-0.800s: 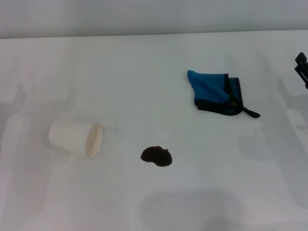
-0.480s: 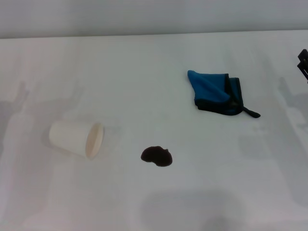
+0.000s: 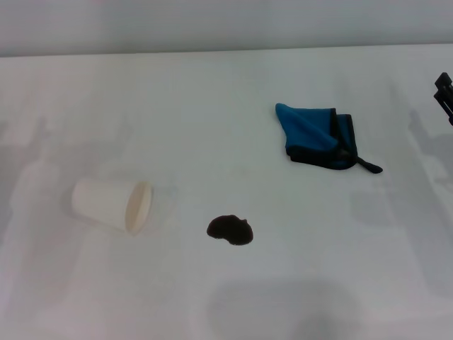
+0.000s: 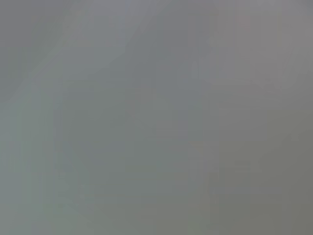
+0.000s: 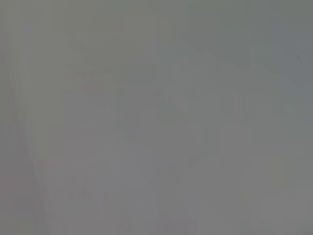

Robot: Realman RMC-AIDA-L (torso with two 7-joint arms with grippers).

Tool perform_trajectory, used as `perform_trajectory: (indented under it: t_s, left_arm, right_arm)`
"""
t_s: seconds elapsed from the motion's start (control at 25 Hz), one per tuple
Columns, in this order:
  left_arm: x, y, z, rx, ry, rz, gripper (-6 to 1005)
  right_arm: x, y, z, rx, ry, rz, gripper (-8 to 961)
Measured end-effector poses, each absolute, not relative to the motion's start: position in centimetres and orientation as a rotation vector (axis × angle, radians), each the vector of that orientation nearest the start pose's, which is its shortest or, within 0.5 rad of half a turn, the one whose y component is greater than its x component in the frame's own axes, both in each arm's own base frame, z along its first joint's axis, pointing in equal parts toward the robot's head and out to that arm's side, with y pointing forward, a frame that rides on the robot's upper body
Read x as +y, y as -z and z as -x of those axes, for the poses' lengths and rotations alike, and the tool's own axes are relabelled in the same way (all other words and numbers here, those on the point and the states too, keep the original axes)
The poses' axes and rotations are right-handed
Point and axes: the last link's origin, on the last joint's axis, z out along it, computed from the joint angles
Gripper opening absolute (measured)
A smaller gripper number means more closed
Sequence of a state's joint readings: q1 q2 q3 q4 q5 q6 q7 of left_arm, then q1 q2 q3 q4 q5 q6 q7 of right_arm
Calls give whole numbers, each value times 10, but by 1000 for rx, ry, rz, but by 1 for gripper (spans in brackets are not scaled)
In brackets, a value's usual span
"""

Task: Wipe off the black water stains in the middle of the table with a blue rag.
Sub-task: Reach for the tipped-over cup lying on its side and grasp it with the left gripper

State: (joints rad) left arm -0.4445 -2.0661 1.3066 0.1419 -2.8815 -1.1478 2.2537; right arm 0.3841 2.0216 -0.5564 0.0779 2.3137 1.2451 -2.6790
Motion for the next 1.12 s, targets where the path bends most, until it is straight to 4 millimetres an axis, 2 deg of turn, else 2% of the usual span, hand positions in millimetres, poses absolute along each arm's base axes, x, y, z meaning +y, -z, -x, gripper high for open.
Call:
perform_trajectory:
  t_s: [0.24, 0.4, 0.52, 0.72, 0.96, 1.12]
  left_arm:
    - [368, -34, 302, -947, 1174, 1824, 877]
    - [379, -51, 290, -965, 1103, 2034, 876]
    - [385, -61, 278, -865, 931, 2253, 876]
    - [389, -78, 263, -689, 505, 2574, 875]
    - [391, -126, 239, -489, 269, 2728, 875]
    - [391, -137, 226, -347, 22, 2787, 875]
  right_arm:
    - [298, -27, -388, 787, -754, 1439, 854]
    - [306, -30, -384, 767, -759, 1443, 853]
    - [310, -33, -381, 750, -766, 1444, 853]
    - [315, -34, -378, 740, -772, 1449, 852]
    - [318, -33, -378, 753, -760, 1453, 852]
    - [318, -31, -379, 760, -755, 1453, 851]
